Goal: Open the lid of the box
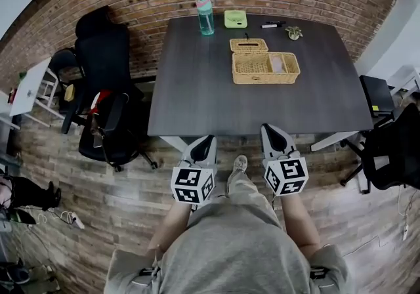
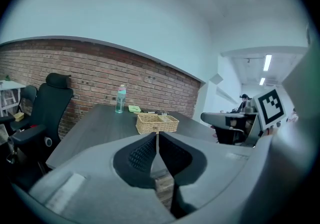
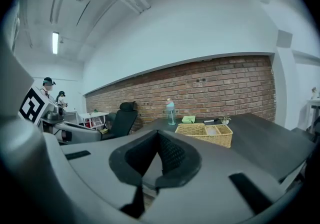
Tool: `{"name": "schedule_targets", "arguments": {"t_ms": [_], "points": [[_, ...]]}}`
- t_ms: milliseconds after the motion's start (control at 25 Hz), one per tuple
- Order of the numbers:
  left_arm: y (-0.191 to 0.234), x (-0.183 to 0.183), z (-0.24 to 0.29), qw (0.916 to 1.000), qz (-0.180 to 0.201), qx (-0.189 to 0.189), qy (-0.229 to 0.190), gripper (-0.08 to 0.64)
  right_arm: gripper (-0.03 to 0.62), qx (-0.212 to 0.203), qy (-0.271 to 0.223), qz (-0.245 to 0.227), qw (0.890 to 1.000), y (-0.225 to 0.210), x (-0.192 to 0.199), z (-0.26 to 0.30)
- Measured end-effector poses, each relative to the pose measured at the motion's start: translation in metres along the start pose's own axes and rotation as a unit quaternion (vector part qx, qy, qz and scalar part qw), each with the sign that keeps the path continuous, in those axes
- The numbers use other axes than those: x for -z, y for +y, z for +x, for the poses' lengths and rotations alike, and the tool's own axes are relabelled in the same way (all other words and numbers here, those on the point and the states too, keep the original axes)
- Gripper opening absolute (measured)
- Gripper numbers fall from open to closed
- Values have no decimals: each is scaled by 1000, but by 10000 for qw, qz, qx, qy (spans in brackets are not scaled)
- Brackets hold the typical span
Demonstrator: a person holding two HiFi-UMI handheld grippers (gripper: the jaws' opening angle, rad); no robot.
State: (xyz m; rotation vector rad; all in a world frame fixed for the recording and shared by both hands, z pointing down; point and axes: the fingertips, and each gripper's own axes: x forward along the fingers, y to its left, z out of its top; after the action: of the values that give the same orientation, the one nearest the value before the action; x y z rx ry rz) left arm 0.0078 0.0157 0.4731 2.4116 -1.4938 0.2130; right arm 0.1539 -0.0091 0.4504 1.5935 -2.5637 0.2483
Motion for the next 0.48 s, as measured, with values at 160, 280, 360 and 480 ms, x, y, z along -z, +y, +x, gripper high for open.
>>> {"name": "schedule_targets", "arguments": {"t_ms": [160, 280, 360, 480], "points": [[-10, 8, -21, 9999, 35, 102, 2, 29, 3, -30, -49, -12, 10000, 18, 5, -21], [-14, 14, -32, 9999, 35, 101, -5, 29, 3, -71, -45, -7, 10000, 29, 12, -33], [-15, 18, -38, 10000, 18, 98, -6, 29, 3, -84, -25, -10, 10000, 36, 17, -39], [-18, 23, -45, 9999, 23, 111, 4, 29, 3, -86, -12, -8, 10000, 43, 22, -47]]}}
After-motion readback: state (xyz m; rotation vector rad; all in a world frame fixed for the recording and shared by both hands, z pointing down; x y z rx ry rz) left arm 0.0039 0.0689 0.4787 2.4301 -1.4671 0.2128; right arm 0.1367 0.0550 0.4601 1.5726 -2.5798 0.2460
